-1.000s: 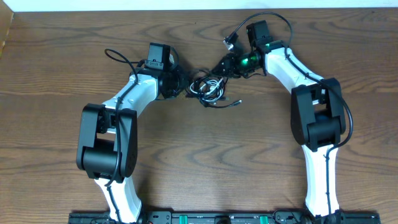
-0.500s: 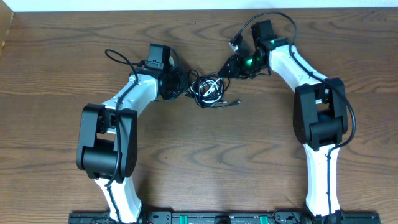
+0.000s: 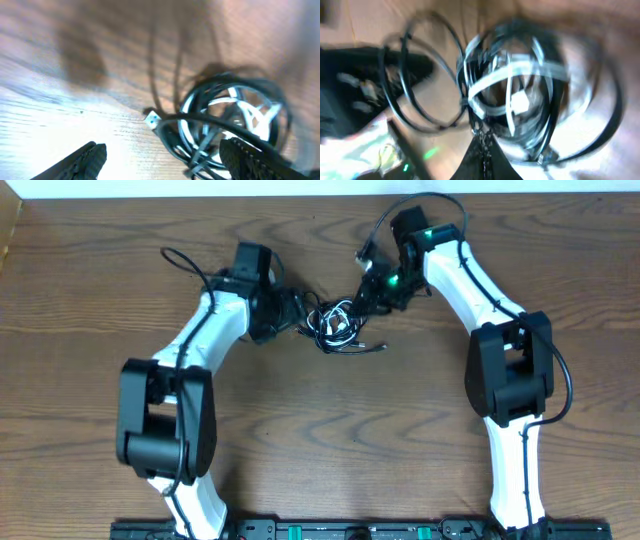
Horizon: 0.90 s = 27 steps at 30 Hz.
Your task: Untangle cables
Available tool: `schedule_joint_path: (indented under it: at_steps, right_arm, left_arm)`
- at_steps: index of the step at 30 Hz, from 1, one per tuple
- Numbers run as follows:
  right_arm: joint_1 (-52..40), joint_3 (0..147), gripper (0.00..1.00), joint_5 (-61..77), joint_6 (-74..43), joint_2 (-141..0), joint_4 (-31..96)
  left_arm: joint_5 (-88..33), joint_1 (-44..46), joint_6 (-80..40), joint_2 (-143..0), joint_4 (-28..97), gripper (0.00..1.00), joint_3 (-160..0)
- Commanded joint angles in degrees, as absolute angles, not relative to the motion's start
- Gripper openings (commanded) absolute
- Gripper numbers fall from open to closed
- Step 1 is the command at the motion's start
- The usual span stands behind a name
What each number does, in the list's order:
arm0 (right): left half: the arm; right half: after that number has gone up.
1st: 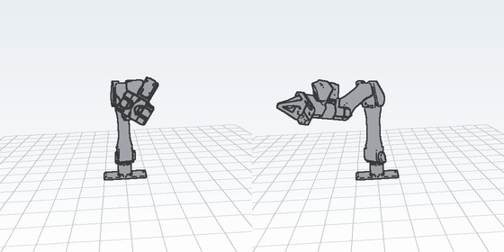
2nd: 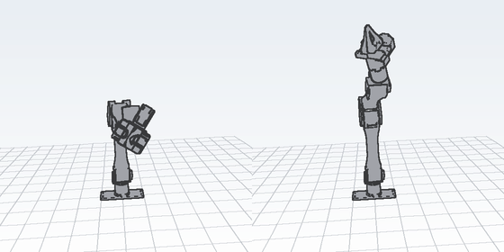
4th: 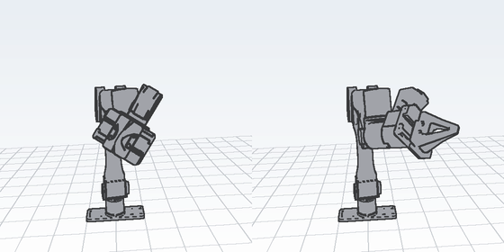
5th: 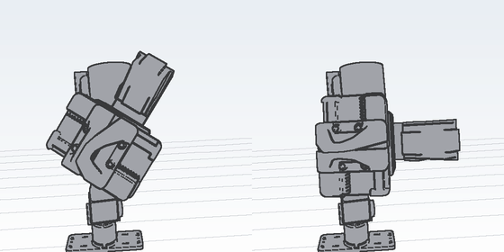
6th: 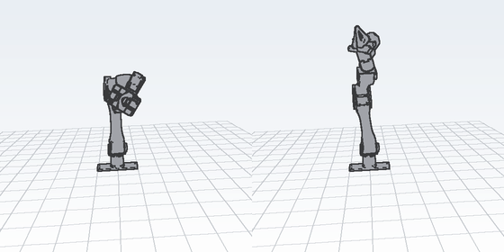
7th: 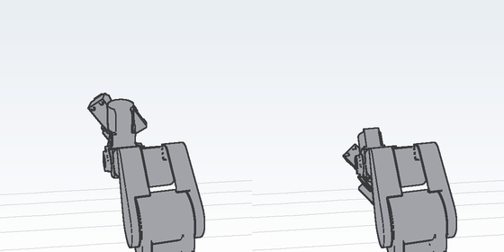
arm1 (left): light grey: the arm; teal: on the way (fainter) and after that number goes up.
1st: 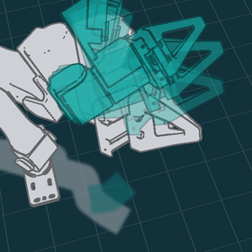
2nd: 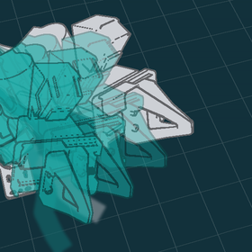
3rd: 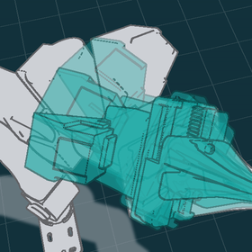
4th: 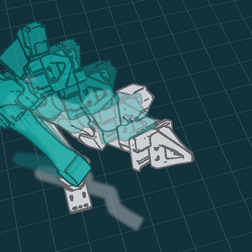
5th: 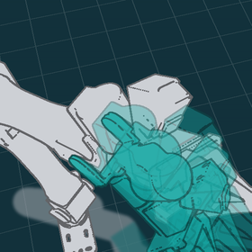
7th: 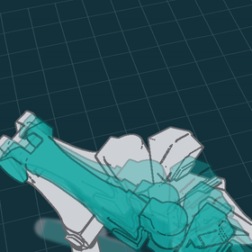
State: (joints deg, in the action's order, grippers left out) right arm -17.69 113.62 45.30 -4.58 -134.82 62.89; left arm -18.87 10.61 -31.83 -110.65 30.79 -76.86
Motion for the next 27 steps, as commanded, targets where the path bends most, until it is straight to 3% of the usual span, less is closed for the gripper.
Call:
schedule_joint_path:
  at_steps: [1,9,17,24,27]
  right_arm:
    - [-20.8,114.3,0.01,40.2,-2.1,-133.1,72.1]
    - [-27.8,114.2,0.01,22.5,-8.1,-134.1,74.9]
    - [-27.7,114.2,0.01,10.5,-9.8,-138.8,70.4]
    - [-24.4,114.2,0.01,9.3,2.4,-141.1,58.0]
    - [-24.0,114.2,0.01,9.8,5.4,-141.1,47.0]
  left_arm:
    - [-15.6,10.3,-27.9,-107.6,33.9,0.80,-80.7]
    - [-14.0,10.3,-21.0,-107.6,36.2,0.80,-80.7]
    - [-11.9,10.3,-20.3,-107.6,38.6,0.80,-80.7]
    - [-12.0,10.4,-20.3,-107.6,39.3,0.80,-80.7]
    - [-12.4,10.4,-20.3,-107.6,40.4,0.80,-80.7]
